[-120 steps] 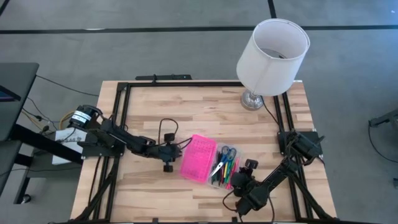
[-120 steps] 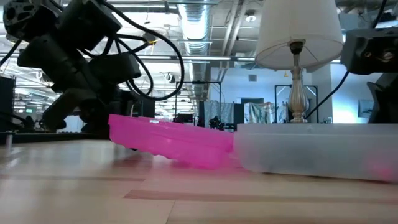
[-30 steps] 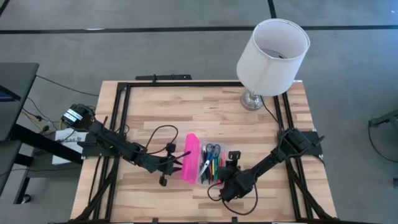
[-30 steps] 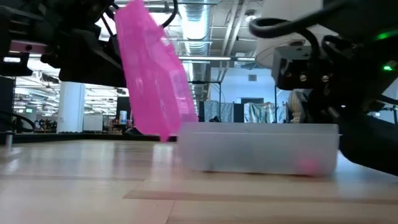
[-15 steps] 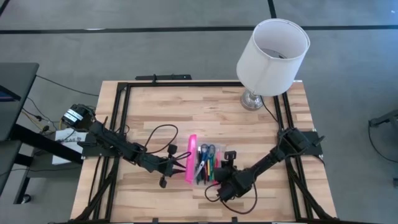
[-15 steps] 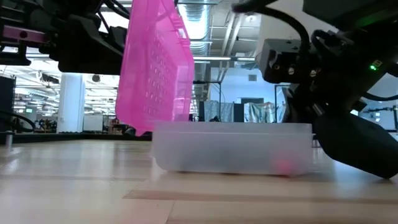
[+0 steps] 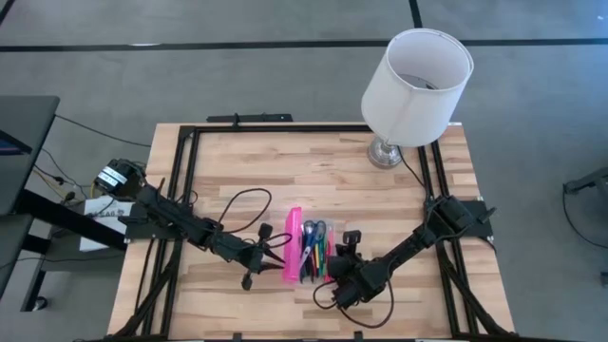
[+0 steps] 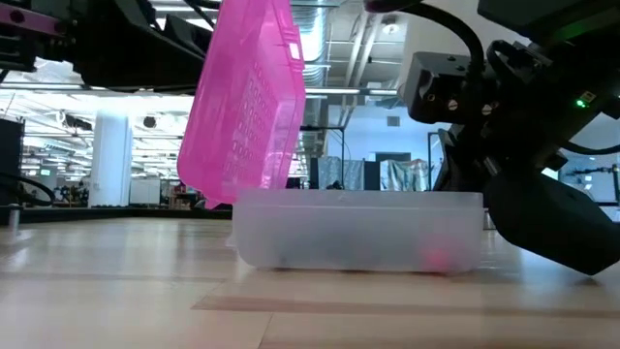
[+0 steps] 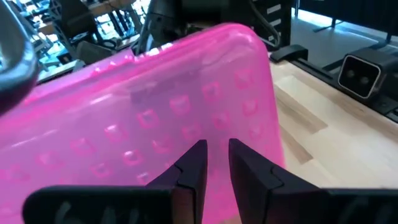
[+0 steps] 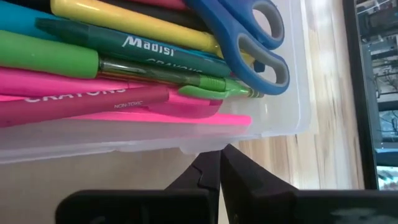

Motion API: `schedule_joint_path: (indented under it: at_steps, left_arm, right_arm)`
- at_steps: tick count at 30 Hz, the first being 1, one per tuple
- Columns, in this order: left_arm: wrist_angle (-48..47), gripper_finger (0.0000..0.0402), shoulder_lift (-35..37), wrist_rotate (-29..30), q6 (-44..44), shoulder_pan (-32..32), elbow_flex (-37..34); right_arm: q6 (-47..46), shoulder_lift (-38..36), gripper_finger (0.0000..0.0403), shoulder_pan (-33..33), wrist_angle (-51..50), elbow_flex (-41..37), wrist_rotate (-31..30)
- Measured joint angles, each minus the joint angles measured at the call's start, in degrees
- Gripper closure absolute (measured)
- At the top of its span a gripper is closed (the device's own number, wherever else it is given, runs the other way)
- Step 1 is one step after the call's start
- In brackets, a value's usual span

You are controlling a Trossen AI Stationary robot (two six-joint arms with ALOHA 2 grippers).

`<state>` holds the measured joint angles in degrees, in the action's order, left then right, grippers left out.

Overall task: Pick & place school supplies into a supply box
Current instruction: Return to Home Position

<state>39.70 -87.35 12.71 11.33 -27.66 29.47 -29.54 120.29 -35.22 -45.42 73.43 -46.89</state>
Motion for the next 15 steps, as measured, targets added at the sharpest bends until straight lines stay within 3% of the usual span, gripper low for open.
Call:
schedule_joint_path:
  at_steps: [9, 15]
  left_arm:
    - [11.06, 0.034, -6.46, 1.55, 2.47, 1.72, 0.07]
    - [8.66, 0.034, -6.75, 5.03, -2.73, 4.09, 0.81]
  right_arm:
    - [0.0, 0.0, 0.0403, 0.0, 0.3, 0.0, 0.02]
    - [-0.04, 0.0, 0.0403, -1.2, 0.3, 0.0, -0.16]
